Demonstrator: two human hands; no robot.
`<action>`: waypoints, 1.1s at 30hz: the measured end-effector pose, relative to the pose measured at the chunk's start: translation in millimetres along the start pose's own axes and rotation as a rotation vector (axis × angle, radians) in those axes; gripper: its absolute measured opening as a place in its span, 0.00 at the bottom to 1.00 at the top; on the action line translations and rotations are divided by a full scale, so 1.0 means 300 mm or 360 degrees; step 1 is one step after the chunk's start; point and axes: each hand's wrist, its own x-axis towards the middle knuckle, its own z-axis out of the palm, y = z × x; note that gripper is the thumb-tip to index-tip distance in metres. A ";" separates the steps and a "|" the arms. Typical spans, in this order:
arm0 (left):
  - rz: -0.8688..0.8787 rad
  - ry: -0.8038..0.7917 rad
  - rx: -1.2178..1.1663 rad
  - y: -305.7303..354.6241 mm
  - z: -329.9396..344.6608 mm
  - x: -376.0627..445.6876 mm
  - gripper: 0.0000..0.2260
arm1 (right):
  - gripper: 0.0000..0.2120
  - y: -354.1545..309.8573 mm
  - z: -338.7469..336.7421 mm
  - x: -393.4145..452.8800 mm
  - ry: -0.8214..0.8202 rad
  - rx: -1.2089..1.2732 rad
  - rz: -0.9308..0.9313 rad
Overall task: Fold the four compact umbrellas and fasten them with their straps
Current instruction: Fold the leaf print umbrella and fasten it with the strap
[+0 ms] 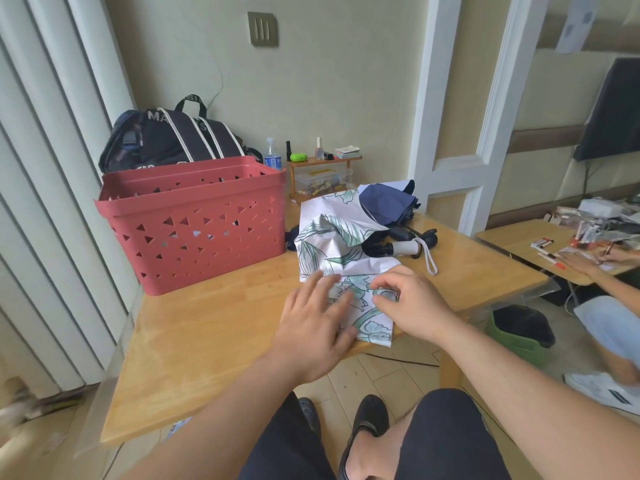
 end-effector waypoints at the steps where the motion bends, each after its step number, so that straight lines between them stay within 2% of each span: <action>1: 0.0074 -0.0150 0.0025 0.004 0.001 0.006 0.30 | 0.11 0.004 -0.002 0.009 -0.0042 -0.0091 -0.0022; 3: 0.0030 -0.0566 -0.0015 0.011 0.000 0.023 0.33 | 0.20 0.025 -0.005 0.026 -0.0215 -0.0341 0.0002; 5: -0.0049 -0.0785 -0.0023 0.012 -0.018 0.037 0.34 | 0.25 0.046 -0.010 0.040 -0.0373 -0.0549 0.0072; 7: -0.0072 -0.0860 0.0009 0.007 -0.037 0.052 0.34 | 0.25 0.057 -0.007 0.054 -0.0418 -0.0580 0.0112; 9: -0.0160 -0.0806 -0.0040 0.004 -0.076 0.094 0.30 | 0.22 0.058 -0.002 0.076 -0.0397 -0.0488 0.0135; 12: -0.0121 -0.0405 0.0165 -0.021 -0.073 0.172 0.23 | 0.17 0.061 0.006 0.109 -0.0281 -0.0343 0.0184; 13: -0.0042 -0.0421 0.0173 -0.035 -0.050 0.185 0.23 | 0.16 0.065 0.011 0.114 -0.0249 -0.0350 0.0200; 16: -0.0101 -0.0904 -0.0046 -0.073 0.007 0.175 0.30 | 0.20 0.064 0.018 0.106 -0.0328 -0.0495 0.0216; 18: -0.0144 -0.0961 -0.0051 -0.081 0.018 0.167 0.31 | 0.27 0.054 0.004 0.090 -0.0476 -0.0597 0.0200; 20: -0.0137 -0.0834 -0.0092 -0.085 0.020 0.159 0.31 | 0.31 0.047 -0.010 0.071 -0.0613 -0.0682 0.0169; 22: -0.0190 -0.0516 -0.0278 -0.093 0.016 0.138 0.27 | 0.31 0.054 -0.015 0.054 -0.0651 -0.0692 0.0144; 24: -0.0489 -0.0102 -0.0570 -0.110 0.008 0.114 0.19 | 0.26 0.066 -0.011 0.048 -0.0471 -0.0504 0.0147; 27: -0.1009 0.0397 -0.1032 -0.163 0.006 0.120 0.10 | 0.17 0.063 0.001 0.080 0.0028 -0.0227 0.0141; 28: -0.1140 0.0454 -0.1245 -0.175 0.002 0.133 0.13 | 0.19 0.046 0.001 0.099 0.0114 -0.0223 0.0146; 30: -0.1220 0.0440 -0.1640 -0.174 -0.003 0.155 0.25 | 0.25 -0.012 0.000 0.140 0.0117 -0.0229 0.0205; 33: -0.1109 0.0340 -0.1720 -0.154 0.018 0.161 0.24 | 0.22 -0.090 0.020 0.203 0.0067 -0.0203 0.0297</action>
